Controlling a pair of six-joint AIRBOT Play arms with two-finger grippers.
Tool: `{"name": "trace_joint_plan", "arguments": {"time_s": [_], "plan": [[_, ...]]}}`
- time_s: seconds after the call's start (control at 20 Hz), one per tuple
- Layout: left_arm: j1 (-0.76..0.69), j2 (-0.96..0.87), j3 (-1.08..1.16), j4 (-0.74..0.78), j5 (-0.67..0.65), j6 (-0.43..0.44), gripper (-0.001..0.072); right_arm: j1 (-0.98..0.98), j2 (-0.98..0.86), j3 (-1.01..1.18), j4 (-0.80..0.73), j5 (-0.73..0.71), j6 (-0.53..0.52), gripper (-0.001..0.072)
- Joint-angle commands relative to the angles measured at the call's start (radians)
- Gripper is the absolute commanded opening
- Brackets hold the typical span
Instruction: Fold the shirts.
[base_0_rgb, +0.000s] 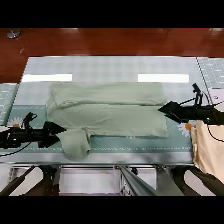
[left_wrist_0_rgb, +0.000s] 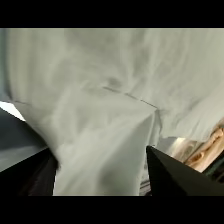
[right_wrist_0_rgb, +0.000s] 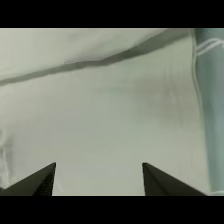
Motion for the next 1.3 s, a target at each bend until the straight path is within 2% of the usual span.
{"name": "trace_joint_plan", "arguments": {"time_s": [0.0, 0.05, 0.1, 0.15, 0.25, 0.3, 0.55, 0.85, 1.0, 1.05, 1.1, 1.15, 1.25], "plan": [[-0.087, 0.000, -0.045, -0.042, 0.049, 0.069, 0.0697, -0.109, 0.001, 0.060, -0.098, 0.073, 0.058, 0.0618], [-0.099, 0.000, -0.039, -0.043, 0.042, 0.071, 0.0574, -0.172, 0.001, 0.087, -0.185, 0.128, 0.092, 0.0618], [-0.101, 0.000, -0.027, -0.044, 0.034, 0.085, 0.0171, -0.222, 0.001, 0.095, -0.262, 0.180, 0.126, 0.0618], [-0.101, 0.000, -0.010, -0.044, 0.026, 0.116, 0.0022, -0.262, 0.001, 0.089, -0.334, 0.236, 0.148, 0.0618], [-0.101, 0.000, 0.019, -0.047, 0.019, 0.114, 0.0023, -0.275, 0.001, 0.047, -0.411, 0.327, 0.153, 0.0618], [-0.101, 0.000, 0.026, -0.051, 0.019, 0.114, 0.0023, -0.271, 0.001, 0.008, -0.399, 0.331, 0.155, 0.0618], [-0.101, 0.001, 0.027, -0.059, 0.020, 0.115, 0.0023, -0.125, -0.037, -0.105, -0.359, 0.271, 0.158, 0.0618], [-0.101, 0.001, 0.027, -0.110, 0.029, 0.124, 0.0023, -0.005, -0.187, -0.023, -0.179, 0.117, 0.154, 0.0618], [-0.101, 0.001, 0.028, -0.111, 0.031, 0.130, 0.0023, 0.051, -0.270, 0.033, -0.106, 0.108, 0.153, 0.0611], [-0.101, 0.001, 0.030, -0.111, 0.031, 0.130, 0.0024, 0.074, -0.287, 0.052, -0.109, 0.114, 0.143, 0.0466], [-0.101, 0.001, 0.040, -0.111, 0.028, 0.130, 0.0024, 0.088, -0.294, 0.072, -0.117, 0.119, 0.135, 0.0147], [-0.101, 0.001, 0.059, -0.111, 0.024, 0.129, 0.0024, 0.092, -0.294, 0.096, -0.118, 0.120, 0.127, 0.0020], [-0.101, 0.000, 0.124, -0.111, 0.012, 0.129, 0.0024, 0.077, -0.294, 0.174, -0.135, 0.148, 0.121, 0.0020]]}}
